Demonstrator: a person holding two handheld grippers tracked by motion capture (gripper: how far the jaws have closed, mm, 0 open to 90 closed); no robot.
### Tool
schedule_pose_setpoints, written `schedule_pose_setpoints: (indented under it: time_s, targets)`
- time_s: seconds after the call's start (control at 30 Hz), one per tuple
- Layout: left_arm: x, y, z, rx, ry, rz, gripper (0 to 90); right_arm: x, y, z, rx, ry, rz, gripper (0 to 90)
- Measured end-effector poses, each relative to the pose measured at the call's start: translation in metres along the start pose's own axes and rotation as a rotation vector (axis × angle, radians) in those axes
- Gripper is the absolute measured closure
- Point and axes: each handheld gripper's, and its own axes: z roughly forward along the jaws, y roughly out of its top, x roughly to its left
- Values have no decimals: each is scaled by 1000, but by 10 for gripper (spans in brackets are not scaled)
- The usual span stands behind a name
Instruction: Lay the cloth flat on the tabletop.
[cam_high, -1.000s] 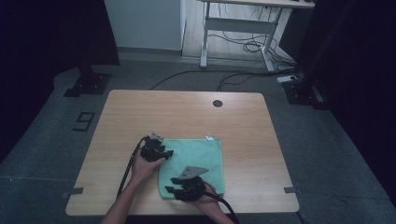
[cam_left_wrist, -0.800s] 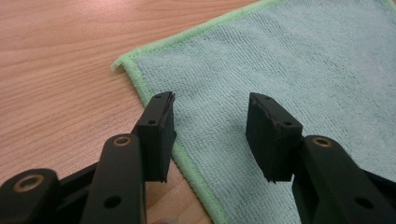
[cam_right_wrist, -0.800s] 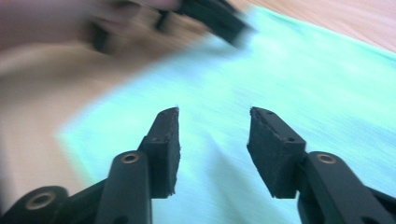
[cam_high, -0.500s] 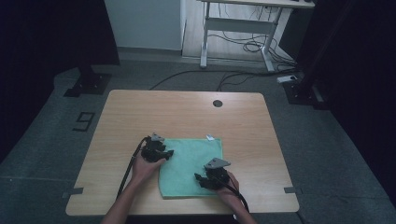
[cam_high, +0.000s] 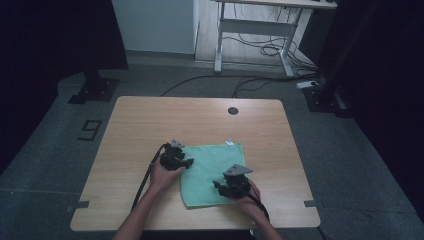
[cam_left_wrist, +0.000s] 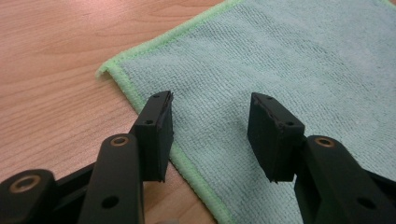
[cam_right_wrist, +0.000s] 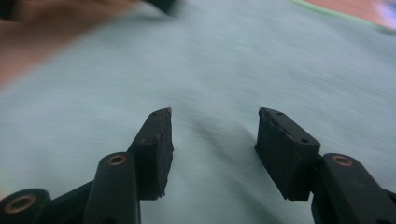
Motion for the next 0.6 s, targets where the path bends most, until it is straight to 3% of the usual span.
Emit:
schedule_pose_setpoints:
  time_s: [0.13, 0.23, 0.53, 0.6]
  targets:
    - [-1, 0, -1, 4, 9, 6, 507, 38, 8, 3, -27, 138, -64, 422]
    - [-2, -1, -1, 8, 6, 2, 507, 60, 6, 6, -4, 201, -130, 418]
    - [-1, -3, -2, 1, 5, -1, 507, 83, 1, 13, 40, 209, -227, 405]
    - [-1, -3, -2, -1, 2, -4, 507, 85, 1, 16, 46, 208, -236, 457]
